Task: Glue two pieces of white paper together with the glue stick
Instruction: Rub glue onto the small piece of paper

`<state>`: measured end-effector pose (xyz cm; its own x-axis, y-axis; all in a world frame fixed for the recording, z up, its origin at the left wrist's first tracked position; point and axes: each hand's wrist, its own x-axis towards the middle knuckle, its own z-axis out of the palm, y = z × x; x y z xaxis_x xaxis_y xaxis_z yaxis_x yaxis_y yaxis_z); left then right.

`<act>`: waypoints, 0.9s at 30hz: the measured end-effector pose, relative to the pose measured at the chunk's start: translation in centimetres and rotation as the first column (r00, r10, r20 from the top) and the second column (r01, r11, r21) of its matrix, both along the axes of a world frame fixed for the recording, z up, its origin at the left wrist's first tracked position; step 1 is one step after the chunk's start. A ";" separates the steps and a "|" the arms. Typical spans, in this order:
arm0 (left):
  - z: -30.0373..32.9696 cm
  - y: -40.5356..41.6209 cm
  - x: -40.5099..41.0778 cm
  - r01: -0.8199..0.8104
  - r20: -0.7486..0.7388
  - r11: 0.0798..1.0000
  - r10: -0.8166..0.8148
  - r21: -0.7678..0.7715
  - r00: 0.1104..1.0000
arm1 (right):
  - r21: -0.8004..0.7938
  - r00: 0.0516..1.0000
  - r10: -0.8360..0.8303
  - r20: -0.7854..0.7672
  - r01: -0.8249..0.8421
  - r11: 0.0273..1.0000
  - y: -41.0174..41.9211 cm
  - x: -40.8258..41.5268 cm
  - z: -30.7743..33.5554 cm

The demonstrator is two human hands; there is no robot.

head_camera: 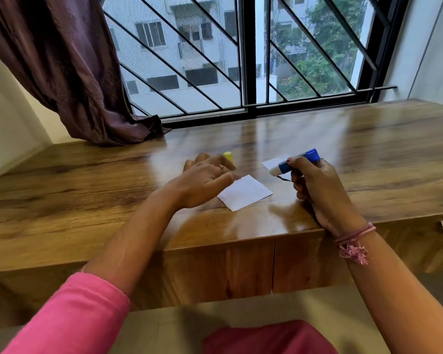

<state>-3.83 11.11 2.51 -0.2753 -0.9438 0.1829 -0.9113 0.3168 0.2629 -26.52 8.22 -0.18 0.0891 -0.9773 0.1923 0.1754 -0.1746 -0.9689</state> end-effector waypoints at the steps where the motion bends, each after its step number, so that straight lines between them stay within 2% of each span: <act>1: -0.2 0.2 0.6 0.049 -0.027 0.999 -0.049 0.001 0.998 | 0.001 1.000 0.002 0.003 -0.002 1.000 0.0 0.0 0.0; 8: -1.4 0.4 1.1 0.194 -0.093 0.977 -0.185 0.093 0.978 | 0.002 1.000 0.007 -0.006 -0.007 1.000 -0.3 0.1 -0.2; 10: -1.5 0.3 0.9 0.187 -0.115 0.977 -0.175 0.100 0.978 | -0.004 1.000 -0.002 -0.017 0.002 1.000 -0.4 0.1 -0.4; 14: -2.0 0.7 0.5 0.141 -0.049 0.989 -0.139 0.051 0.989 | -0.036 0.999 -0.020 -0.046 0.019 0.999 -0.6 0.2 -0.7; 27: -2.7 0.6 0.4 0.128 -0.144 0.989 -0.116 0.076 0.983 | -0.120 0.911 -0.131 -0.391 0.090 0.989 -1.2 0.8 -1.1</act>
<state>-3.40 11.69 -0.17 -0.3672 -0.9183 0.1482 -0.8200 0.3948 0.4143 -25.68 7.02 -1.26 0.0704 -0.9635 0.2581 -0.2458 -0.2675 -0.9317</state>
